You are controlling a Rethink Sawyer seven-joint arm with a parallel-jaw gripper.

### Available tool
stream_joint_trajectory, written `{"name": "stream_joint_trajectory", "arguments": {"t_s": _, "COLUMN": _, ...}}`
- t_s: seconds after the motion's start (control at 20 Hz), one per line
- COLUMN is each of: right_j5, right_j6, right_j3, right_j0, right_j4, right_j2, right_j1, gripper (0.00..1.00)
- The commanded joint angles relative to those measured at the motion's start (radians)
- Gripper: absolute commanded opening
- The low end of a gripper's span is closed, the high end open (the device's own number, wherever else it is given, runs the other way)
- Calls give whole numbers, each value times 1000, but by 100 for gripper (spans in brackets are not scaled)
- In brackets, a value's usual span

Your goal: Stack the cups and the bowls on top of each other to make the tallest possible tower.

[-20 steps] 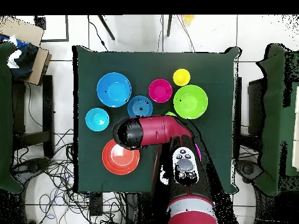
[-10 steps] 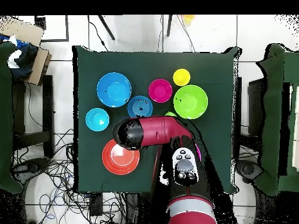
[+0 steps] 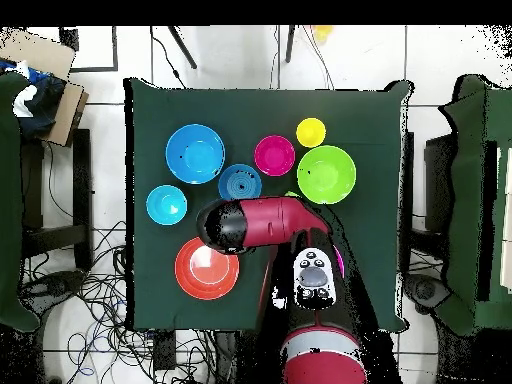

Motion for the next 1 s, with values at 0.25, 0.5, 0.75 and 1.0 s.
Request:
{"name": "stream_joint_trajectory", "arguments": {"t_s": 0.25, "right_j5": -120, "right_j6": 97, "right_j3": -63, "right_j0": 17, "right_j4": -12, "right_j2": 12, "right_j1": 52, "gripper": 100}}
{"name": "stream_joint_trajectory", "arguments": {"t_s": 0.5, "right_j5": -114, "right_j6": 89, "right_j3": -54, "right_j0": 17, "right_j4": 2, "right_j2": 13, "right_j1": 48, "gripper": 100}}
{"name": "stream_joint_trajectory", "arguments": {"t_s": 0.75, "right_j5": -81, "right_j6": 93, "right_j3": -37, "right_j0": 23, "right_j4": 23, "right_j2": 20, "right_j1": 23, "gripper": 100}}
{"name": "stream_joint_trajectory", "arguments": {"t_s": 1.0, "right_j5": -32, "right_j6": 77, "right_j3": -19, "right_j0": 16, "right_j4": 48, "right_j2": 35, "right_j1": -16, "gripper": 100}}
